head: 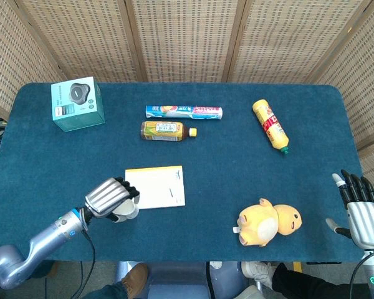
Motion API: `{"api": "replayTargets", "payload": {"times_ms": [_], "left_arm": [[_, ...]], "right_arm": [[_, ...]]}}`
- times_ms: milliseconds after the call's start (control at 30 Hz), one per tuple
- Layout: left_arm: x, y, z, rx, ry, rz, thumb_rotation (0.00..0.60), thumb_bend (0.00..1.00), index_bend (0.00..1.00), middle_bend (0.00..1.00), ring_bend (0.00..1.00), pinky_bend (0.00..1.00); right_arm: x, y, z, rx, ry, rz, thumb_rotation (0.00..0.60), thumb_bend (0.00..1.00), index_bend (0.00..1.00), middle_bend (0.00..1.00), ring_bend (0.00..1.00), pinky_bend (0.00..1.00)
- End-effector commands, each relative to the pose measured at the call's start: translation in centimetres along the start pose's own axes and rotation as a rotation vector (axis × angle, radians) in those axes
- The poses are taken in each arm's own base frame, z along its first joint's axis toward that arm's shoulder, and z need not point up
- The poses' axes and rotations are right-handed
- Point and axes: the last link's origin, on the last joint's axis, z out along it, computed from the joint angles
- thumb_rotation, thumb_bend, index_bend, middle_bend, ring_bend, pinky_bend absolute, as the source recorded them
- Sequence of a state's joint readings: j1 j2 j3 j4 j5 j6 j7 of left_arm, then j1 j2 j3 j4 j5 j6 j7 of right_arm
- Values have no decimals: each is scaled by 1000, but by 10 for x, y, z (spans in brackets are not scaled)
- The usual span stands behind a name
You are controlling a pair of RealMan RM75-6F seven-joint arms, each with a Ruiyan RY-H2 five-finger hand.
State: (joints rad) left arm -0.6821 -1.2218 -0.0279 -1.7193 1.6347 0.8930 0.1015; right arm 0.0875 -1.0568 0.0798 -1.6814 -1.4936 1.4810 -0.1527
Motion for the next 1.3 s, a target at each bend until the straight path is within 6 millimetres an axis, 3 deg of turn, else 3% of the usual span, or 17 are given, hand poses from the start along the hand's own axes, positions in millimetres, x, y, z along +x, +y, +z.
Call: {"api": "replayTargets", "payload": {"times_ms": [33,533,967,1033,1200,1300], "left_arm": [[-8,21,15,-54,-21,22,600,164,462,511,434,401],[-22,68,66,-107,-27,108,600,158,463,511,434,376],[-28,67,74,-56,-33,223,600,158,441,505,426,374],[-30,67,74,-51,-41,219,600,154,411,467,394,365],[-34,66,71,-42,-75,205,600,100,118,226,167,284],[-30,66,68,-43,-66,194,600,83,16,143,100,253]], "right_arm": [[0,0,0,-1,-2,-1,600,0,0,0,0,0],[2,4,2,-12,-3,16,600,0,0,0,0,0],[6,7,2,-12,1,32,600,0,0,0,0,0],[6,6,2,-11,2,33,600,0,0,0,0,0],[7,6,1,-10,5,33,600,0,0,0,0,0],[8,6,1,-10,7,33,600,0,0,0,0,0]]}}
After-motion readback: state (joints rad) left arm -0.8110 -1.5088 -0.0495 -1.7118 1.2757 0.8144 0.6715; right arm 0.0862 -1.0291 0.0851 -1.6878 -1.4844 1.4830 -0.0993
